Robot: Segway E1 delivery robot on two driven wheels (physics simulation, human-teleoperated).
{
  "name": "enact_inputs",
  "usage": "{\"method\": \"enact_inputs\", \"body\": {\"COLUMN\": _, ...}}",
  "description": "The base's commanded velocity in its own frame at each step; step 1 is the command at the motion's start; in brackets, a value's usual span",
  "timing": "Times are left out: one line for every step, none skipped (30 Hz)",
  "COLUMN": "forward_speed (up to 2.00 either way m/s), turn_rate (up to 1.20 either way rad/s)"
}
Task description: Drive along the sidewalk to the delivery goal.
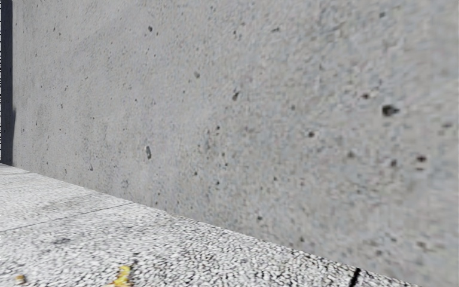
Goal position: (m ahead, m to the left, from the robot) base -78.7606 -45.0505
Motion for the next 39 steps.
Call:
{"method": "enact_inputs", "body": {"forward_speed": 0.00, "turn_rate": 0.23}}
{"method": "enact_inputs", "body": {"forward_speed": 0.00, "turn_rate": 0.23}}
{"method": "enact_inputs", "body": {"forward_speed": 0.00, "turn_rate": 0.23}}
{"method": "enact_inputs", "body": {"forward_speed": 0.00, "turn_rate": 0.23}}
{"method": "enact_inputs", "body": {"forward_speed": 0.00, "turn_rate": 0.23}}
{"method": "enact_inputs", "body": {"forward_speed": 0.00, "turn_rate": 0.23}}
{"method": "enact_inputs", "body": {"forward_speed": 0.00, "turn_rate": 0.23}}
{"method": "enact_inputs", "body": {"forward_speed": 0.00, "turn_rate": 0.23}}
{"method": "enact_inputs", "body": {"forward_speed": 0.00, "turn_rate": 0.31}}
{"method": "enact_inputs", "body": {"forward_speed": 0.00, "turn_rate": 0.39}}
{"method": "enact_inputs", "body": {"forward_speed": 0.00, "turn_rate": 0.39}}
{"method": "enact_inputs", "body": {"forward_speed": 0.00, "turn_rate": 0.45}}
{"method": "enact_inputs", "body": {"forward_speed": 0.00, "turn_rate": 0.49}}
{"method": "enact_inputs", "body": {"forward_speed": 0.00, "turn_rate": 0.49}}
{"method": "enact_inputs", "body": {"forward_speed": 0.00, "turn_rate": 0.51}}
{"method": "enact_inputs", "body": {"forward_speed": 0.00, "turn_rate": 0.52}}
{"method": "enact_inputs", "body": {"forward_speed": 0.00, "turn_rate": 0.55}}
{"method": "enact_inputs", "body": {"forward_speed": 0.00, "turn_rate": 0.55}}
{"method": "enact_inputs", "body": {"forward_speed": 0.00, "turn_rate": 0.55}}
{"method": "enact_inputs", "body": {"forward_speed": 0.00, "turn_rate": 0.56}}
{"method": "enact_inputs", "body": {"forward_speed": 0.00, "turn_rate": 0.56}}
{"method": "enact_inputs", "body": {"forward_speed": 0.00, "turn_rate": 0.56}}
{"method": "enact_inputs", "body": {"forward_speed": 0.00, "turn_rate": 0.56}}
{"method": "enact_inputs", "body": {"forward_speed": 0.00, "turn_rate": 0.56}}
{"method": "enact_inputs", "body": {"forward_speed": 0.00, "turn_rate": 0.56}}
{"method": "enact_inputs", "body": {"forward_speed": 0.00, "turn_rate": 0.56}}
{"method": "enact_inputs", "body": {"forward_speed": 0.00, "turn_rate": 0.56}}
{"method": "enact_inputs", "body": {"forward_speed": 0.00, "turn_rate": 0.56}}
{"method": "enact_inputs", "body": {"forward_speed": 0.00, "turn_rate": 0.56}}
{"method": "enact_inputs", "body": {"forward_speed": 0.00, "turn_rate": 0.56}}
{"method": "enact_inputs", "body": {"forward_speed": 0.00, "turn_rate": 0.56}}
{"method": "enact_inputs", "body": {"forward_speed": 0.00, "turn_rate": 0.56}}
{"method": "enact_inputs", "body": {"forward_speed": 0.00, "turn_rate": 0.56}}
{"method": "enact_inputs", "body": {"forward_speed": 0.00, "turn_rate": 0.56}}
{"method": "enact_inputs", "body": {"forward_speed": 0.00, "turn_rate": 0.55}}
{"method": "enact_inputs", "body": {"forward_speed": 0.00, "turn_rate": 0.55}}
{"method": "enact_inputs", "body": {"forward_speed": 0.00, "turn_rate": 0.55}}
{"method": "enact_inputs", "body": {"forward_speed": 0.00, "turn_rate": 0.55}}
{"method": "enact_inputs", "body": {"forward_speed": 0.00, "turn_rate": 0.55}}
